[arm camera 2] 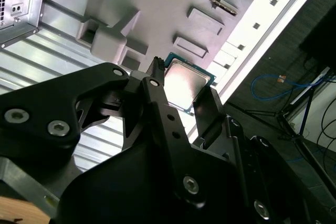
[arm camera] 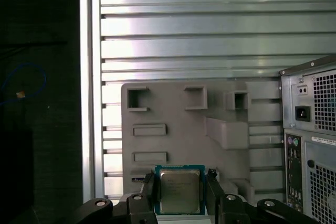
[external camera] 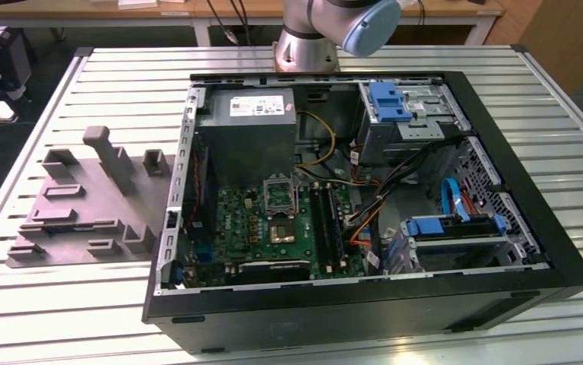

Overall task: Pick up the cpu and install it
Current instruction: 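Pick up the cpu and move it towards the insertion slot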

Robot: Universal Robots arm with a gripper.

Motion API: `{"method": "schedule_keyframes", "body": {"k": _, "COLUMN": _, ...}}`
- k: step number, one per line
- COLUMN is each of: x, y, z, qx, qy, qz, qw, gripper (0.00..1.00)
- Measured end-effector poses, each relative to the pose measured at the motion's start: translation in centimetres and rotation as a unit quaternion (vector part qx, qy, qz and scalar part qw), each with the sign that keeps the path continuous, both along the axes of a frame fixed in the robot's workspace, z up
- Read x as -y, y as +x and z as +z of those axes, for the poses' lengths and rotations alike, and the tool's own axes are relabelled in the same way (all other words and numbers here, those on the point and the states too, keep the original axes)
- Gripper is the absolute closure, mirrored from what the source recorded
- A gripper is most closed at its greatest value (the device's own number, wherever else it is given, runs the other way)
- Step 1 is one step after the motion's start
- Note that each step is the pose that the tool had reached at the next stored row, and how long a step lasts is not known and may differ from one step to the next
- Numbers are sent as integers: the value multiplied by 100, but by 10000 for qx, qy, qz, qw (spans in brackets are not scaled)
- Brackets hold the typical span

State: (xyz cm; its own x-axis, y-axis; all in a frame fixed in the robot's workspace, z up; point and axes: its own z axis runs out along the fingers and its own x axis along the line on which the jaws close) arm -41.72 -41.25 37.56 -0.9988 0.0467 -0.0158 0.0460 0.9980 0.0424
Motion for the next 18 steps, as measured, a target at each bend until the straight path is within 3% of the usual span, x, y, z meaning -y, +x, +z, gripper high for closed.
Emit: {"method": "schedule_keyframes", "body": {"k": 18, "x": 0, "y": 39, "z": 0, "qx": 0, "qy": 0, "qz": 0, "qw": 10000, "gripper": 53}}
